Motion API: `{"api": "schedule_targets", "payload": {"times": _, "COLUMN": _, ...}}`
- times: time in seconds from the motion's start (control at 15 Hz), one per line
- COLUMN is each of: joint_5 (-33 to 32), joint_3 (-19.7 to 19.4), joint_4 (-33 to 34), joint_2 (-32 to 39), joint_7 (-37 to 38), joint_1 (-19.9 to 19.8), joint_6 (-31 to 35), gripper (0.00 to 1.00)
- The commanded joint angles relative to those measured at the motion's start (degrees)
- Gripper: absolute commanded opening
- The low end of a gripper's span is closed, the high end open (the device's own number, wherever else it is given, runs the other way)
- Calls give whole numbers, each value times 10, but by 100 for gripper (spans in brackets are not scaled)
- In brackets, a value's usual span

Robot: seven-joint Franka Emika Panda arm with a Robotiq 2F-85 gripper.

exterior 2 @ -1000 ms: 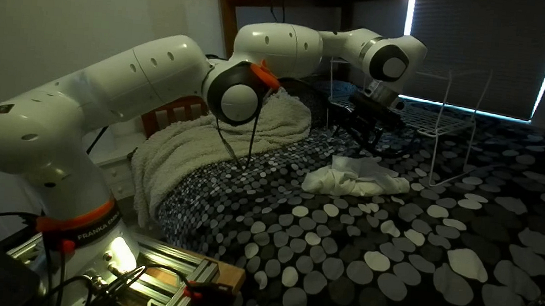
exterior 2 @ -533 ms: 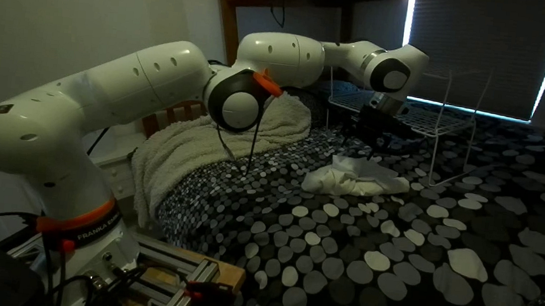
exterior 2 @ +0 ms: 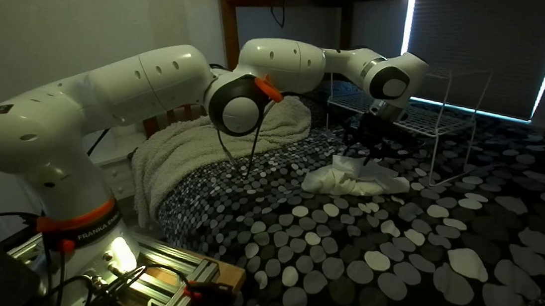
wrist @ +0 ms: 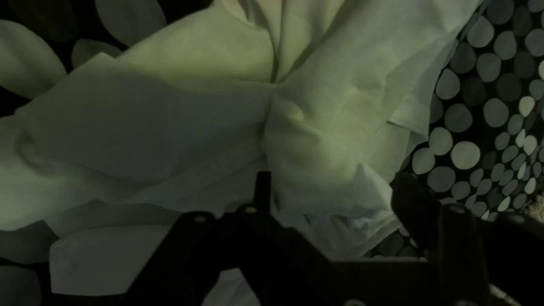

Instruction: Pull the white towel to the right of the bed, fold the white towel in half from right to left

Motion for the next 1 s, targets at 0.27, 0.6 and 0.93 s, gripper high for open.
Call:
{"api": "schedule_targets", "payload": {"times": 0.27, "joint_5": -10, "joint_3": 1, "joint_4": 0, "joint_2": 18, "joint_7": -53, "joint_1": -2, "joint_6": 47, "gripper": 29}}
{"api": "schedule_targets", "payload": {"times": 0.6, "joint_5": -10, "joint_3": 2, "joint_4": -1, "joint_2": 14, "joint_7": -59, "joint_1": 3, "joint_6": 40, "gripper": 1}}
{"api": "schedule_targets", "payload": {"times": 0.93, "joint_5": -11, "joint_3": 1, "joint_4": -10, "joint_2": -3, "joint_7": -38, "joint_1": 21, "joint_6": -18, "gripper": 1}}
